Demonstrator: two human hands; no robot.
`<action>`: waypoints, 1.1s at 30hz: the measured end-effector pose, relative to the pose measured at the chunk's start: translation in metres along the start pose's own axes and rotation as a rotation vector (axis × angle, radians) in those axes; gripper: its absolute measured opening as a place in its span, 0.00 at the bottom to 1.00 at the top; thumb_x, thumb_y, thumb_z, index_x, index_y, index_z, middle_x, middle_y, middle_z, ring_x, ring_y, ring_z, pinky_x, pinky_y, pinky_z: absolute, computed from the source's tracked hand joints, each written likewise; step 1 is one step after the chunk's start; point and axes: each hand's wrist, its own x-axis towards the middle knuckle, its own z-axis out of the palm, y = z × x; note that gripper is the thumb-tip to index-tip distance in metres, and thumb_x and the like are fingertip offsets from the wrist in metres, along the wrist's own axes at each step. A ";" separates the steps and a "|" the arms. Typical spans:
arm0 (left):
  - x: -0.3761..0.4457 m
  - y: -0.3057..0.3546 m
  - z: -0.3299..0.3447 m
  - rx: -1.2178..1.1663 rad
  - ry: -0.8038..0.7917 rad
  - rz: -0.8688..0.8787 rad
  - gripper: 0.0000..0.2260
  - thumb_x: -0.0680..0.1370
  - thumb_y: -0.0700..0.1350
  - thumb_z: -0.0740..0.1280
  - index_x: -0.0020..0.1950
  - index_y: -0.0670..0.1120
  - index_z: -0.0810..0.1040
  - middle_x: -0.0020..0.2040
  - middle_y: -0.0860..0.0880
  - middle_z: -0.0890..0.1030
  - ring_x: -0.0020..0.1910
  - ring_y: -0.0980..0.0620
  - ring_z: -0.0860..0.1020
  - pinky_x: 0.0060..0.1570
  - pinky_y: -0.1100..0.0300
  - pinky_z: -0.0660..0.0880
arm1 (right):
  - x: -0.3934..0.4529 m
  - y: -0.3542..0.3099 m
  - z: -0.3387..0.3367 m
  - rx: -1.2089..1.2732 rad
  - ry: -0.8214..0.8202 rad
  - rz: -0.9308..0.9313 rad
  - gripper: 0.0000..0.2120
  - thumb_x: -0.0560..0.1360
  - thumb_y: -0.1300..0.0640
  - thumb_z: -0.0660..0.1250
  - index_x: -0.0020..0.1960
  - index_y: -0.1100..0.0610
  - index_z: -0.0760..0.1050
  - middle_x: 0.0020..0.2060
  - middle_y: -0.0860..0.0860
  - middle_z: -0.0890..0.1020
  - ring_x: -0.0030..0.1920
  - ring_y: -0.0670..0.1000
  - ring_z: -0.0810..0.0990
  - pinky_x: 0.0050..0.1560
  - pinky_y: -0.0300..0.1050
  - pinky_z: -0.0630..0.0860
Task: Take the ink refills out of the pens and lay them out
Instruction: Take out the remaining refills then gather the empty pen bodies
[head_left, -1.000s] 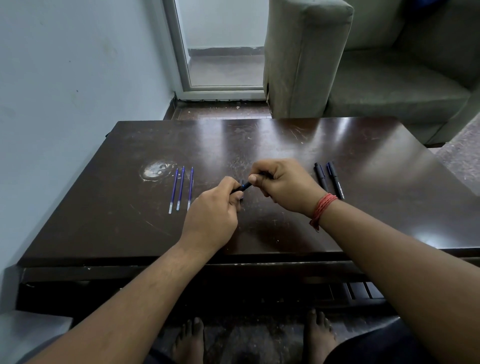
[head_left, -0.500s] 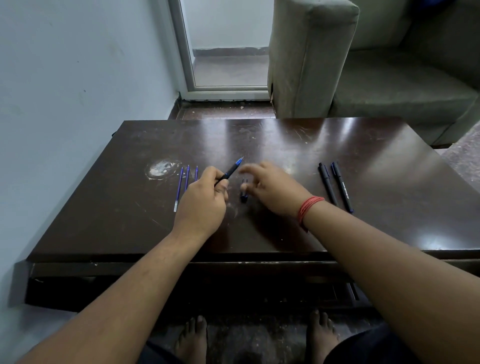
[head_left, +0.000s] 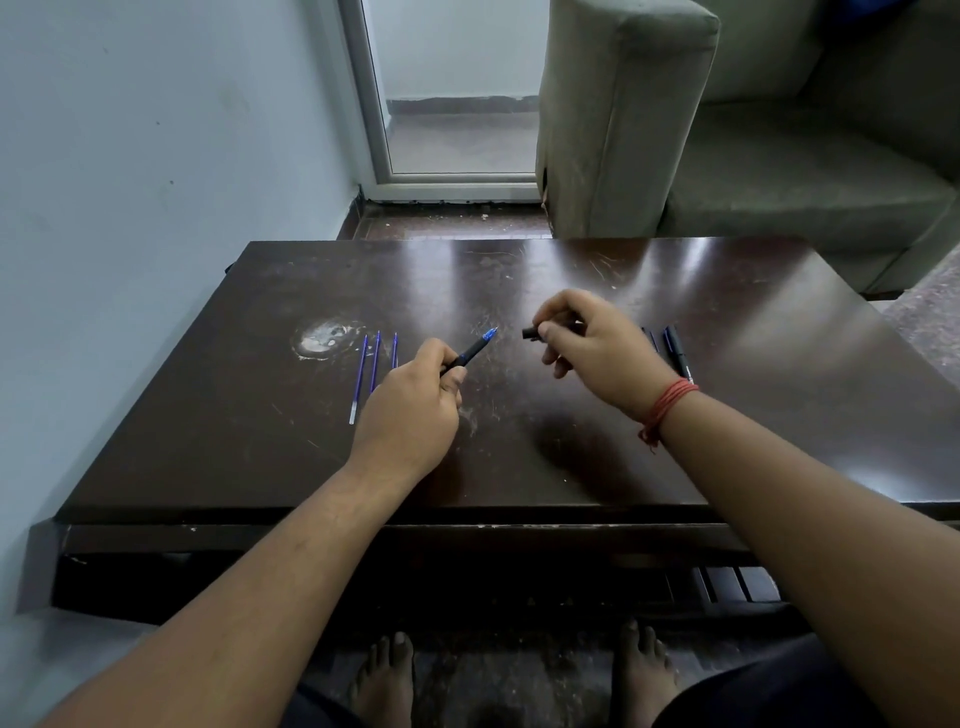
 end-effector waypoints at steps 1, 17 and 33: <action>0.000 0.000 0.001 0.012 -0.004 -0.004 0.04 0.83 0.47 0.59 0.49 0.51 0.71 0.39 0.52 0.81 0.38 0.49 0.79 0.40 0.46 0.78 | 0.000 -0.002 -0.002 0.082 0.015 -0.001 0.05 0.80 0.62 0.62 0.50 0.55 0.77 0.40 0.55 0.82 0.38 0.53 0.83 0.39 0.47 0.82; -0.007 0.008 0.004 0.023 -0.048 0.097 0.02 0.83 0.46 0.61 0.51 0.50 0.72 0.38 0.51 0.81 0.36 0.49 0.79 0.37 0.43 0.77 | -0.008 -0.011 0.014 0.090 -0.123 -0.052 0.05 0.80 0.64 0.63 0.52 0.58 0.77 0.39 0.55 0.81 0.38 0.52 0.81 0.41 0.47 0.81; -0.011 0.009 0.009 -0.166 0.050 0.011 0.06 0.81 0.43 0.63 0.45 0.50 0.72 0.34 0.49 0.81 0.33 0.46 0.79 0.35 0.42 0.77 | -0.025 -0.028 0.062 0.252 0.114 0.047 0.09 0.78 0.63 0.63 0.47 0.50 0.72 0.39 0.50 0.79 0.36 0.49 0.81 0.43 0.55 0.82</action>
